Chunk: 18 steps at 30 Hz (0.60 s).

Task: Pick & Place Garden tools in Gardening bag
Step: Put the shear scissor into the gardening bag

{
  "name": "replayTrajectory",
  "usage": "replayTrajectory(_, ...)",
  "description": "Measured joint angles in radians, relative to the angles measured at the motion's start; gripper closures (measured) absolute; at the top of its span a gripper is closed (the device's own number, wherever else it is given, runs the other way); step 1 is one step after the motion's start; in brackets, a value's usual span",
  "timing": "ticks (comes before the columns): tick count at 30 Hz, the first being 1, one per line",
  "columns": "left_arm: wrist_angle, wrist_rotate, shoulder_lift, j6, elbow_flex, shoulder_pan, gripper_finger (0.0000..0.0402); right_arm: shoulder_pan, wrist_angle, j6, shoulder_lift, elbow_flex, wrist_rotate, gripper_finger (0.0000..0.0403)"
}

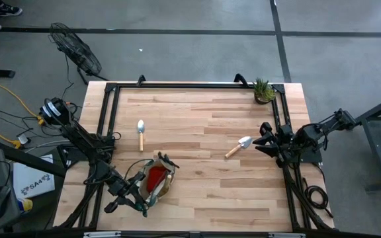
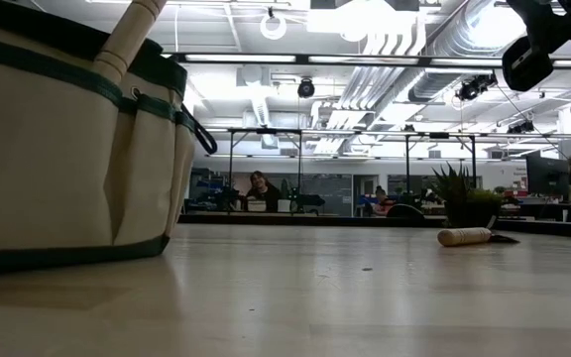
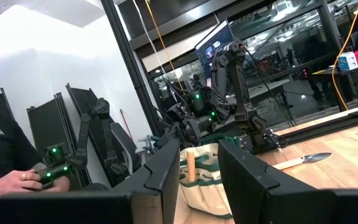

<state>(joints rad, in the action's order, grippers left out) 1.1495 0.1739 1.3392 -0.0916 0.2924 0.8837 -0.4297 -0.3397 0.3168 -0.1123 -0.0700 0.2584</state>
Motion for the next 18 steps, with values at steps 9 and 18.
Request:
replayTrajectory(9, 0.001, 0.062, 0.0, 0.027, 0.0, 0.0, 0.0333, 0.0, 0.0, 0.0, 0.0, 0.0, 0.0, 0.03)
replayTrajectory(18, 0.009, 0.105, 0.0, 0.08, 0.0, 0.0, 0.0303, 0.0, 0.0, 0.0, 0.0, 0.0, 0.0, 0.03)
